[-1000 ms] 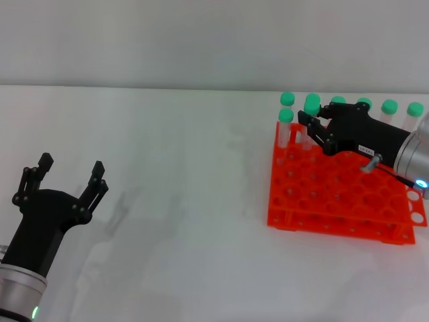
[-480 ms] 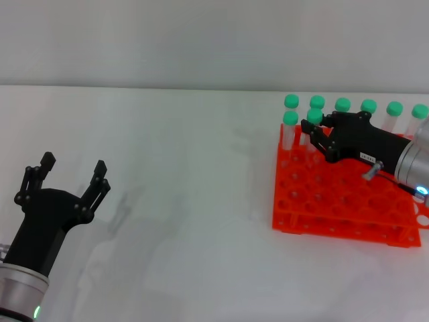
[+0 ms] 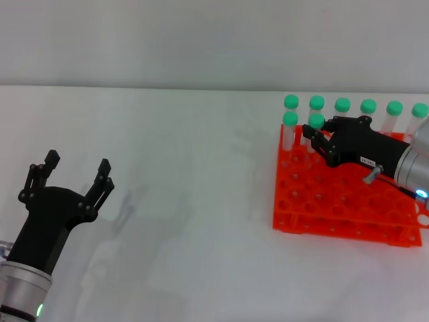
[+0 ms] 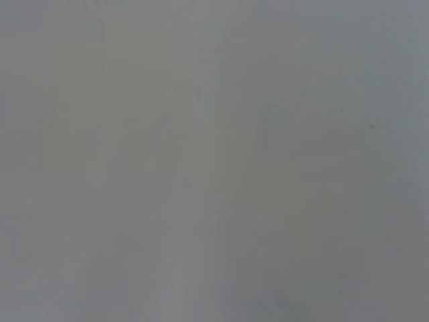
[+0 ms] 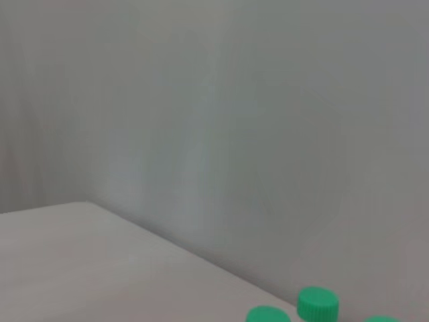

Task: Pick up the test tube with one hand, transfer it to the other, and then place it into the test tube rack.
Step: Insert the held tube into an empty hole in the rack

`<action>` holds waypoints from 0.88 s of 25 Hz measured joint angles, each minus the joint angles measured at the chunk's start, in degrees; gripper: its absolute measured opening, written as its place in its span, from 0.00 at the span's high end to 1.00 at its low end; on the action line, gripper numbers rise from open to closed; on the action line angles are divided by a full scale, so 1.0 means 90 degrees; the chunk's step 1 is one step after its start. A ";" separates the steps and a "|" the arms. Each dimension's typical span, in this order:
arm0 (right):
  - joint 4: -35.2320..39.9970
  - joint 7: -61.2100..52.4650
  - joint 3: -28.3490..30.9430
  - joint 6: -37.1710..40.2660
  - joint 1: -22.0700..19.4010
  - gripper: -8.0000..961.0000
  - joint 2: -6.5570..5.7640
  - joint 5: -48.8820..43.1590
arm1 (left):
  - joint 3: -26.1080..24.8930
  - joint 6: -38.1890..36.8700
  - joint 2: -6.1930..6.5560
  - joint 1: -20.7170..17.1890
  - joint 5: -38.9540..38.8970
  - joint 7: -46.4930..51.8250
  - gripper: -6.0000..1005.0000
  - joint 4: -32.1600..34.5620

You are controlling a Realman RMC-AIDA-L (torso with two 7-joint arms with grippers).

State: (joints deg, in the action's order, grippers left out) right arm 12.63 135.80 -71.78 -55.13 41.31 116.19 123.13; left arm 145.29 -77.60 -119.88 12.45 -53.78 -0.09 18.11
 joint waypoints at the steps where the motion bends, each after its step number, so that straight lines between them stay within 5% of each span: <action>1: -0.0003 0.0020 -0.0029 0.0000 0.0000 0.65 0.0000 0.0003 | 0.0000 0.0000 0.0000 0.0004 0.0004 0.0000 0.12 0.0000; 14: 0.0061 -0.0030 -0.0198 -0.0101 -0.0118 0.64 0.0001 0.0137 | 0.0000 -0.0098 0.0000 0.0024 0.0009 0.0000 0.12 -0.0019; 22: 0.0077 -0.0049 -0.0182 -0.0186 -0.0245 0.32 0.0000 0.0144 | 0.0000 -0.0098 0.0000 0.0040 -0.0005 0.0001 0.12 -0.0020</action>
State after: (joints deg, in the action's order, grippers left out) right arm 13.33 135.37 -73.43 -56.81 39.11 116.19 124.43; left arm 145.28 -78.49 -119.88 12.81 -53.82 -0.09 17.93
